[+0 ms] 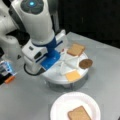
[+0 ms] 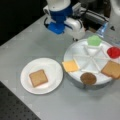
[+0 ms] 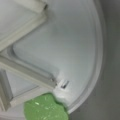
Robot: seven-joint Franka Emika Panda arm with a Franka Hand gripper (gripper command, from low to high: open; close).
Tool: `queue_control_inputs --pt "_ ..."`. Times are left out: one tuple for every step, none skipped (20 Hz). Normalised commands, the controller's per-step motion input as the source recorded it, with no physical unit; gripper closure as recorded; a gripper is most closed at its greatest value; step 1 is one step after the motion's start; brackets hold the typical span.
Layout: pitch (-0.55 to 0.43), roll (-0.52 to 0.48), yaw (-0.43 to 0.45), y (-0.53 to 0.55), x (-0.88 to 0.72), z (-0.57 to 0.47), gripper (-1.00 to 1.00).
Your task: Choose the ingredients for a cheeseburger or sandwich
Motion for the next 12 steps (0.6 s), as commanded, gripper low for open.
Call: queue_control_inputs --pt "-0.146 -0.277 0.216 0.18 -0.34 -0.14 -1.00" --pt "-0.150 -0.268 0.209 0.16 -0.27 -0.15 -1.00" --pt "-0.148 -0.251 0.190 0.14 -0.21 -0.15 -1.00" --pt "-0.148 -0.242 0.176 0.13 -0.16 -0.16 -1.00" --pt "-0.146 -0.233 0.163 0.13 -0.11 -0.17 -1.00" --pt "-0.144 -0.229 0.151 0.14 -0.07 -0.18 -1.00" --pt "-0.134 -0.226 0.137 0.16 -0.04 -0.19 -1.00" --pt "-0.123 -0.228 0.125 0.19 -0.02 -0.19 -1.00" --pt "-0.112 -0.235 0.111 0.23 0.00 -0.18 -1.00" --pt "-0.095 -0.240 0.092 0.28 0.02 -0.17 -1.00" --pt "-0.084 -0.236 0.078 0.30 0.03 -0.15 -1.00" --pt "-0.070 -0.236 0.056 0.32 0.04 -0.13 -1.00"
